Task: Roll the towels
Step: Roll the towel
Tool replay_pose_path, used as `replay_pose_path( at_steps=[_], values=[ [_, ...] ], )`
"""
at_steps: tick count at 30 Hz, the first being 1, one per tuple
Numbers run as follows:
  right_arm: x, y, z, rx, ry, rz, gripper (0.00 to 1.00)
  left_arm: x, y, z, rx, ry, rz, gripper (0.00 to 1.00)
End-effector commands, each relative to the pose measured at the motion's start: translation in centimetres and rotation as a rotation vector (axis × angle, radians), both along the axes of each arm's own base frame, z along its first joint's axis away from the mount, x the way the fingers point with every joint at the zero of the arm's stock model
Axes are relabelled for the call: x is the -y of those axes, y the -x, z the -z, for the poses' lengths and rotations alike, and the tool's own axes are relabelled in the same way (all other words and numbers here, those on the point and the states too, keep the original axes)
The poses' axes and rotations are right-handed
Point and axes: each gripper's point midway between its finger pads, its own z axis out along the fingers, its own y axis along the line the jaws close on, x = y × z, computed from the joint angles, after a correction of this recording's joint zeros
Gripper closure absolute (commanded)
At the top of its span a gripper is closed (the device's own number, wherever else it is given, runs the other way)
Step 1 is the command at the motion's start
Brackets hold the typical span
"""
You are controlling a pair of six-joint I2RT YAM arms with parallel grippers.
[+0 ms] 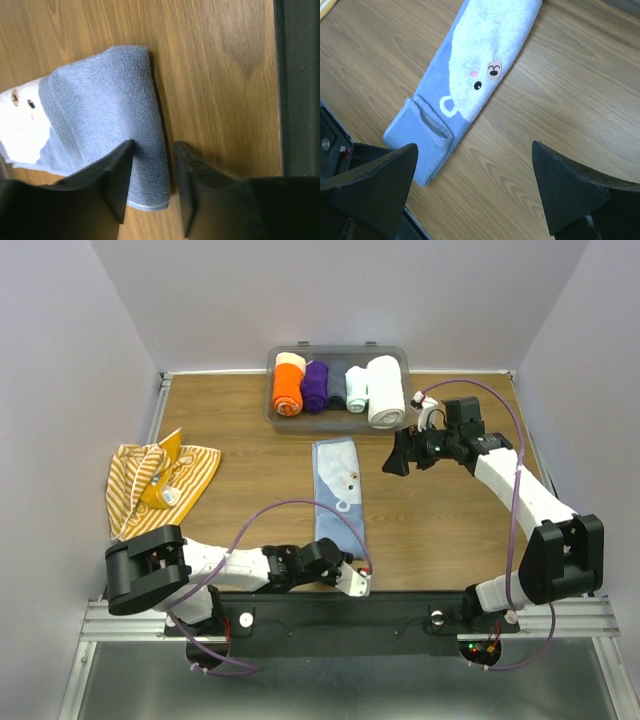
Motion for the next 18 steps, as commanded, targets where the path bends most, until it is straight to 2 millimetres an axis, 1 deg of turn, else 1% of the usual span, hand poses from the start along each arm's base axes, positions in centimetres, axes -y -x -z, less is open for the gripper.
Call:
replay_pose_path(
  at_steps=[1, 2, 3, 4, 5, 7, 8, 9, 10, 11, 12, 14, 16, 17, 18],
  values=[
    [-0.1, 0.7, -1.4, 0.037, -0.01, -0.052, 0.0, -0.1, 1.0, 0.9, -0.105, -0.033, -0.02, 0.6],
    [-0.6, 1.5, -1.7, 0.037, -0.032, -0.095, 0.0, 0.2, 1.5, 0.6, -0.144, -0.036, -0.011, 0.61],
    [-0.7, 1.9, -1.8, 0.033, -0.042, -0.111, 0.0, 0.1, 1.3, 0.5, -0.166, -0.038, -0.032, 0.63],
    [-0.8, 2.3, -1.8, 0.026, -0.051, -0.122, 0.0, -0.3, 2.1, 0.8, -0.23, -0.057, -0.033, 0.65],
    [-0.9, 2.6, -2.0, 0.027, -0.057, -0.128, 0.0, 0.5, 2.5, 0.0, -0.272, -0.033, -0.018, 0.68],
    [-0.6, 3.0, -2.2, 0.035, -0.051, -0.119, 0.0, 0.7, 2.2, -0.7, -0.321, -0.013, -0.032, 0.72],
    [-0.5, 3.1, -2.3, 0.047, -0.044, -0.121, 0.0, 0.0, 2.5, -0.4, -0.362, -0.042, -0.04, 0.73],
    [-0.3, 3.2, -2.5, 0.059, -0.031, -0.125, 0.0, 0.6, 3.0, -1.2, -0.41, -0.021, -0.015, 0.77],
    [-0.3, 3.3, -2.6, 0.065, -0.028, -0.134, 0.0, 0.7, 3.1, -1.5, -0.433, -0.016, -0.014, 0.79],
    [-0.3, 3.4, -2.8, 0.065, -0.028, -0.143, 0.0, 0.2, 2.8, -1.5, -0.465, -0.026, -0.031, 0.81],
    [-0.4, 3.6, -2.8, 0.065, -0.024, -0.156, 0.0, 0.9, 3.0, -2.3, -0.501, -0.009, -0.009, 0.84],
    [-0.3, 3.5, -3.0, 0.069, -0.02, -0.163, 0.0, 1.1, 2.5, -3.2, -0.544, -0.001, -0.018, 0.87],
    [-0.3, 3.6, -2.9, 0.064, -0.015, -0.171, 0.0, 1.1, 2.2, -3.6, -0.563, -0.001, -0.011, 0.9],
    [-0.3, 3.5, -3.0, 0.069, -0.013, -0.173, 0.0, 0.9, 2.3, -3.7, -0.582, -0.007, -0.004, 0.93],
    [-0.3, 3.7, -3.0, 0.069, -0.011, -0.182, 0.0, 0.9, 1.5, -4.1, -0.586, 0.006, -0.014, 0.95]
  ],
)
